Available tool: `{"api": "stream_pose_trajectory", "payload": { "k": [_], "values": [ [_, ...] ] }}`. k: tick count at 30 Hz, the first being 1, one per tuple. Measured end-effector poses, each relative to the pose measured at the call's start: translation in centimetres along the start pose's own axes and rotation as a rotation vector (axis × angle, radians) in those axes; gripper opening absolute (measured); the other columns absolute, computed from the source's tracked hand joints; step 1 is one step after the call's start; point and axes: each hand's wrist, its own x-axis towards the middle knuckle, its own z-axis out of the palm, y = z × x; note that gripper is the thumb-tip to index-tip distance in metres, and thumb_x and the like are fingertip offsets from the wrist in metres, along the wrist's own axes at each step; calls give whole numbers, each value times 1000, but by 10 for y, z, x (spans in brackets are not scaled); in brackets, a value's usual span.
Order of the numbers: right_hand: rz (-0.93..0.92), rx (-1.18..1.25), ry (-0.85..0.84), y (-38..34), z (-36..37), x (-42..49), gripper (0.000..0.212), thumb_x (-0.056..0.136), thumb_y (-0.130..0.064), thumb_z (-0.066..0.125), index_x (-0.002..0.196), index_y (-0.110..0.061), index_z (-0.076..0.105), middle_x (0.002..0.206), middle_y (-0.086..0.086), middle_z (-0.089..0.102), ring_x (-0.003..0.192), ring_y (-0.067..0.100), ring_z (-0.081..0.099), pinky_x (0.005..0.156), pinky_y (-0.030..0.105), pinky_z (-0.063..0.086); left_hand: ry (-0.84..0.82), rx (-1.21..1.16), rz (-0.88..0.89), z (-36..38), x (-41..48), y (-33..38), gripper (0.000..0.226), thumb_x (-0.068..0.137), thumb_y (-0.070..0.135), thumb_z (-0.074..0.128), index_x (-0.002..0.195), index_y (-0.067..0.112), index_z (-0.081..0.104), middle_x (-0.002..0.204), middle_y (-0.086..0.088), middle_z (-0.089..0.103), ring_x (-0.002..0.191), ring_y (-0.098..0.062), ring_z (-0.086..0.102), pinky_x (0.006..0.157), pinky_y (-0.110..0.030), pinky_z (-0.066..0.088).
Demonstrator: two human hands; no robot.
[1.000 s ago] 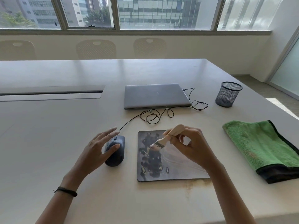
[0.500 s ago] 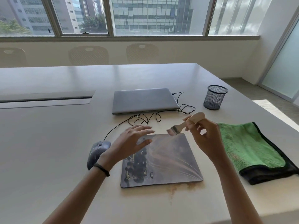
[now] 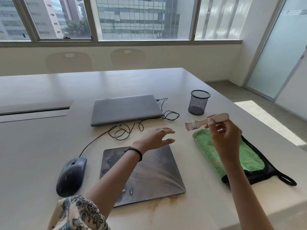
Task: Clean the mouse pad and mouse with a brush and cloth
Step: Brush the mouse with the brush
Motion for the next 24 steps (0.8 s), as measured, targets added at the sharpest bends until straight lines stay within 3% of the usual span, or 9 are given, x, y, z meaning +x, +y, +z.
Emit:
{"api": "stream_pose_trajectory", "payload": {
  "k": [3,5,9,12,15,20,24],
  "values": [
    [4,-18,16,9,-6,6,14,84,-29,54,81,-20,64,62,-16,61,63,10,61,54,11,44,-119,22,-51,7,19,8,54,93,45,44,141,21,37,151,0,32,138,-17,30,111,-30,25],
    [16,-26,9,15,-8,12,13,85,-26,55,84,-18,66,63,-12,63,61,4,60,54,8,42,-176,56,-83,10,29,11,56,94,47,40,142,20,34,152,-1,29,140,-17,26,112,-30,22],
    [9,-81,-16,24,-9,28,16,88,-22,54,90,-15,68,68,-4,67,58,-3,59,56,8,44,-224,145,-83,16,41,10,47,96,45,36,131,17,49,148,-4,37,135,-22,35,109,-31,30],
    [29,-107,-13,31,-5,47,27,85,-32,51,93,-14,70,72,1,71,59,9,63,70,37,56,-220,196,-57,20,47,5,41,96,44,35,114,14,58,136,-2,49,124,-26,46,100,-35,38],
    [76,-150,-27,43,4,73,38,80,-44,48,92,-15,70,77,5,74,70,25,68,74,49,55,-200,205,-54,22,48,5,40,97,42,36,114,14,59,137,-2,49,123,-24,48,98,-35,39],
    [102,-187,8,55,18,119,45,81,-43,42,97,-11,69,85,10,74,79,34,68,79,42,54,-207,186,-98,24,52,13,40,97,39,36,116,12,58,137,-9,50,126,-24,46,99,-40,41],
    [124,-219,-24,66,33,152,35,89,-34,43,97,-9,66,89,13,74,84,39,67,78,42,54,-211,206,-105,20,56,15,38,98,37,35,112,13,60,135,-8,51,120,-26,50,95,-39,43]
  ]
}}
